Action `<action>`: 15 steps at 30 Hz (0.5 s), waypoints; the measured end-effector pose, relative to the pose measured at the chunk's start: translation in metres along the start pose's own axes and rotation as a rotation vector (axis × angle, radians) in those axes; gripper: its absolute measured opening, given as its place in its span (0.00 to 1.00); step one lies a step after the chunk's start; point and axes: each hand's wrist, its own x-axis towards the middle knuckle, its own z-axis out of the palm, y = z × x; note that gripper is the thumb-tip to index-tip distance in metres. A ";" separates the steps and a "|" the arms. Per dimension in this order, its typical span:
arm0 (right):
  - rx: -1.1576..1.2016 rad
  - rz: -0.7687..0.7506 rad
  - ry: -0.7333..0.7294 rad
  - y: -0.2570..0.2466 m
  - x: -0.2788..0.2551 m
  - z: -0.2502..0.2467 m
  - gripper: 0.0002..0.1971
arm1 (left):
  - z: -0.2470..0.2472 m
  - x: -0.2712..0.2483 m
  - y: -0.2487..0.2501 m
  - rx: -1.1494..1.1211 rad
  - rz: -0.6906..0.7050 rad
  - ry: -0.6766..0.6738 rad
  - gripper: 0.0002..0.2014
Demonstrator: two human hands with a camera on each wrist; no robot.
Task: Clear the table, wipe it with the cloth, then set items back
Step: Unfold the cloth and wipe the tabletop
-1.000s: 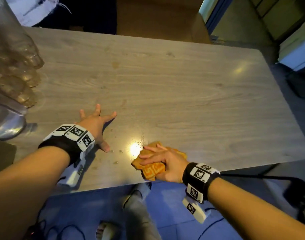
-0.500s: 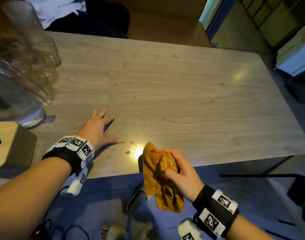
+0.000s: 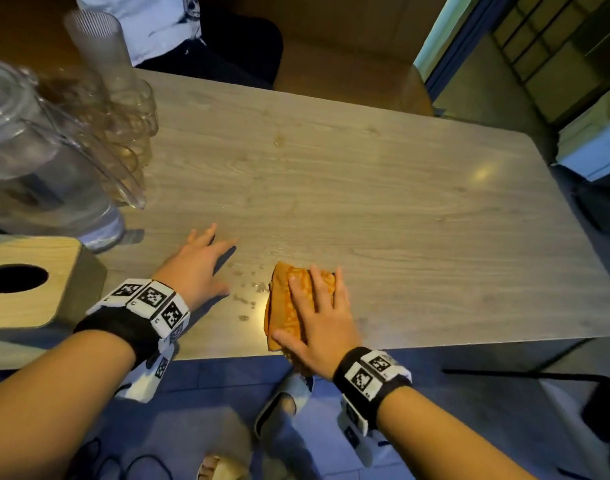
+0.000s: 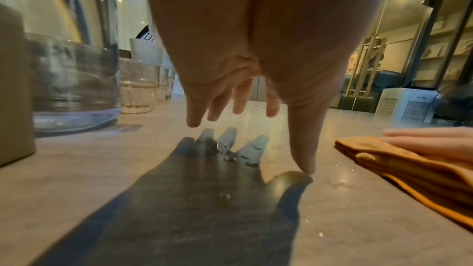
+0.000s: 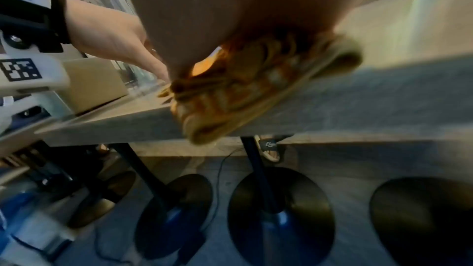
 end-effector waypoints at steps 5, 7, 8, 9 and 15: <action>-0.205 -0.451 -0.041 0.029 0.015 0.000 0.41 | -0.006 0.007 -0.009 0.055 -0.040 -0.084 0.46; -0.306 -0.494 -0.116 0.062 0.041 -0.024 0.37 | -0.009 0.008 -0.010 0.054 -0.049 -0.124 0.45; -0.295 -0.377 -0.132 0.072 0.056 -0.033 0.36 | -0.011 0.009 -0.009 0.058 -0.052 -0.137 0.45; -0.239 -0.190 -0.109 0.073 0.068 -0.040 0.36 | -0.012 0.010 -0.009 0.064 -0.058 -0.152 0.44; -0.181 -0.202 0.155 0.008 0.069 -0.017 0.40 | -0.019 0.010 -0.002 0.076 -0.088 -0.200 0.43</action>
